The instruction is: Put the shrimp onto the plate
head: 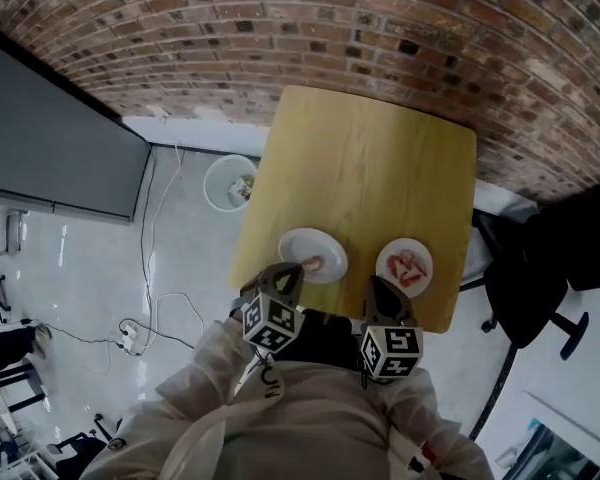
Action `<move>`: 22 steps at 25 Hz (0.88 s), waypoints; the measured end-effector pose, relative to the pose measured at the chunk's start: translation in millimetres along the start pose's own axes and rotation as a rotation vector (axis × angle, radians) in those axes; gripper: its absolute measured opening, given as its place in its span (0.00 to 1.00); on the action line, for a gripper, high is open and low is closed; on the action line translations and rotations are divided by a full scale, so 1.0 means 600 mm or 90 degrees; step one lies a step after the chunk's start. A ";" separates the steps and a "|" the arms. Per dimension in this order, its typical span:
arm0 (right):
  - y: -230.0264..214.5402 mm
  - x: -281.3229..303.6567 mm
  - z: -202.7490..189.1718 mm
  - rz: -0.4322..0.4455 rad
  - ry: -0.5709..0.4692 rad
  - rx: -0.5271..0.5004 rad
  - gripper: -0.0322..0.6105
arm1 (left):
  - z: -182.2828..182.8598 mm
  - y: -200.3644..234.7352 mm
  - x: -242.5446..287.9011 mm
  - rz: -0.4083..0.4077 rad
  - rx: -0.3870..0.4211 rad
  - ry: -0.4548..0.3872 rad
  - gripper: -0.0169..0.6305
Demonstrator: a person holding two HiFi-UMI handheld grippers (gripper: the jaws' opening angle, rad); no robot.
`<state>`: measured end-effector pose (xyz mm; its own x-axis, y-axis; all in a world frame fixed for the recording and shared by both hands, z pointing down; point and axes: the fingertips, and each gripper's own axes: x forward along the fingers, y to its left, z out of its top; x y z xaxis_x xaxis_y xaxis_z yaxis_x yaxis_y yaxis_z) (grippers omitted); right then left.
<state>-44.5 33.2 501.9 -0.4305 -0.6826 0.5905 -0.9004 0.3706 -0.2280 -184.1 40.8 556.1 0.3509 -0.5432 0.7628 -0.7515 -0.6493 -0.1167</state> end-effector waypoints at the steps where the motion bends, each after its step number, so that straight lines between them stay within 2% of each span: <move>1: 0.002 0.000 0.000 -0.003 0.000 -0.002 0.09 | -0.002 0.001 -0.001 0.000 -0.003 -0.001 0.04; 5: 0.003 -0.007 0.000 -0.016 -0.001 -0.009 0.09 | -0.010 -0.004 0.006 -0.016 -0.016 0.008 0.05; 13: -0.009 -0.026 -0.018 -0.044 0.007 0.001 0.09 | -0.019 -0.019 0.028 -0.048 0.013 0.034 0.06; 22: -0.038 -0.051 -0.028 -0.073 0.008 0.017 0.09 | -0.027 -0.026 0.070 -0.081 0.047 0.084 0.27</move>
<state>-9.7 56.1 501.9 -0.3246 -0.7116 0.6231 -0.9449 0.2739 -0.1794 -166.9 36.8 600.4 0.3609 -0.3829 0.8504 -0.6605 -0.7487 -0.0567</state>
